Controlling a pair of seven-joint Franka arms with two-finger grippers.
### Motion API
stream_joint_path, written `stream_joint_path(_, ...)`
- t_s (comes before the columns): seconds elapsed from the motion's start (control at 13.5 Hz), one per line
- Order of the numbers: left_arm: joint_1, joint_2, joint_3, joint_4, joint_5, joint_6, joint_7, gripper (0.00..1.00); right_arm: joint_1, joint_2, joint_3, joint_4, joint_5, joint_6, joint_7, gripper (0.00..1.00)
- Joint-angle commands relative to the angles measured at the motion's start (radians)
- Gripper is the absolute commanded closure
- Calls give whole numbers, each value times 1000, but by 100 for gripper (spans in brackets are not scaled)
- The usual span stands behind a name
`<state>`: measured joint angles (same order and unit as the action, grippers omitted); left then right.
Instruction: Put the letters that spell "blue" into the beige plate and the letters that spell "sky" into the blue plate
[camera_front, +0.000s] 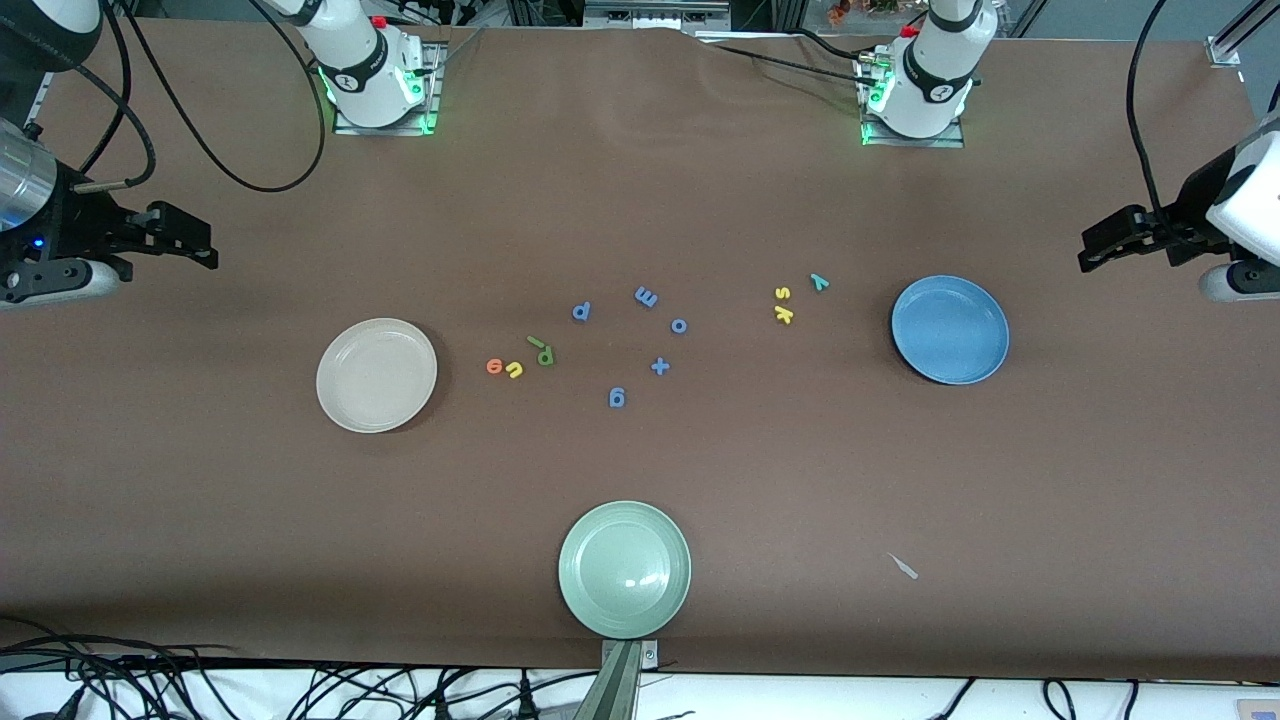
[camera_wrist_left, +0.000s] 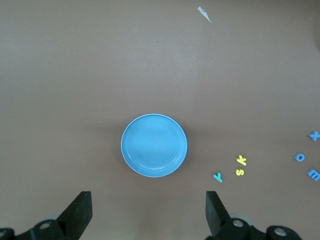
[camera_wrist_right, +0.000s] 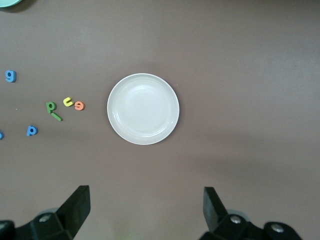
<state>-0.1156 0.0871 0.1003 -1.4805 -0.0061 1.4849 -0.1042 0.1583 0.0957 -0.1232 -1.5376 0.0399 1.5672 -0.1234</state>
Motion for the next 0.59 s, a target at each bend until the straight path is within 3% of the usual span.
stream_joint_path(0.0,14,10,2,31,-14,-12,84,0,-5,-13,8,8,20,-36,-2,0)
stream_joint_path(0.52,17,31,1,11,-28,9,67,0,-6,-7,0,8,18,-44,-21,0)
